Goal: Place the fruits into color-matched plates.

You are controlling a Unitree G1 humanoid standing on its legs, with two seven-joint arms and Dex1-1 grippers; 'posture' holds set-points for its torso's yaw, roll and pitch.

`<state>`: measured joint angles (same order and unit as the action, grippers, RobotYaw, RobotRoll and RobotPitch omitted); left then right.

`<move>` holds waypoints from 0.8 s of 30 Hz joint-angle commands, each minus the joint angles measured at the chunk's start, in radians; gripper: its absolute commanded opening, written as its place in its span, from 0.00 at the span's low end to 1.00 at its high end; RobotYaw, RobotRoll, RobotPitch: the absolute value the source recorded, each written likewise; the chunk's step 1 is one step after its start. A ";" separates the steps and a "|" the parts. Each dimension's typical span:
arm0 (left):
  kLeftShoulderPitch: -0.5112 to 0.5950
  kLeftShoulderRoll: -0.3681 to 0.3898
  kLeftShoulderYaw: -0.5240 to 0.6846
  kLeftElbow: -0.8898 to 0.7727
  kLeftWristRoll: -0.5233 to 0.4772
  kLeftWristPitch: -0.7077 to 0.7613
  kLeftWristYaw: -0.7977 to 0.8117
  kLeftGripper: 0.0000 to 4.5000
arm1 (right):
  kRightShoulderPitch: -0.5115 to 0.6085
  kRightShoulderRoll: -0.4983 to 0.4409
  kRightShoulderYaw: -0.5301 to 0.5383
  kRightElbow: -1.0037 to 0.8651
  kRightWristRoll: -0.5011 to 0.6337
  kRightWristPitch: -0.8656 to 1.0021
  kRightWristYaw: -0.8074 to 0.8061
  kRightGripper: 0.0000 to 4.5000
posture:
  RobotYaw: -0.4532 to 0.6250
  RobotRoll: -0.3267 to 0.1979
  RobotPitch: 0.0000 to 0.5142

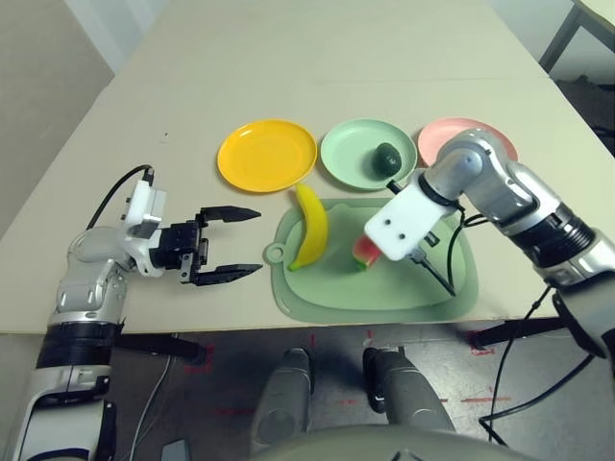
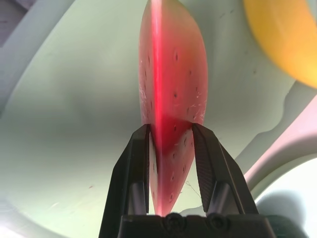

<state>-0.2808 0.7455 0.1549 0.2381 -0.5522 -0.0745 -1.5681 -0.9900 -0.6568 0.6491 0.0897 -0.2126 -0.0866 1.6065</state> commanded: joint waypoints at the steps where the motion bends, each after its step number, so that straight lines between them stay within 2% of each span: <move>1: -0.004 0.002 0.000 0.007 0.008 -0.011 -0.010 1.00 | -0.024 -0.013 0.021 -0.029 0.021 0.015 0.008 0.27 | 0.45 0.62 0.34; 8: -0.002 0.002 -0.002 0.005 0.007 -0.010 -0.011 1.00 | -0.033 -0.038 0.035 -0.041 0.037 0.040 0.008 0.27 | 0.45 0.62 0.34; 24: -0.006 -0.005 -0.011 0.015 0.013 -0.011 -0.023 1.00 | -0.131 -0.049 0.003 0.131 0.012 0.009 0.008 0.27 | 0.43 0.62 0.34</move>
<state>-0.2875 0.7436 0.1532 0.2414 -0.5511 -0.0774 -1.5842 -1.0949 -0.6954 0.6743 0.2135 -0.2029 -0.0768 1.6089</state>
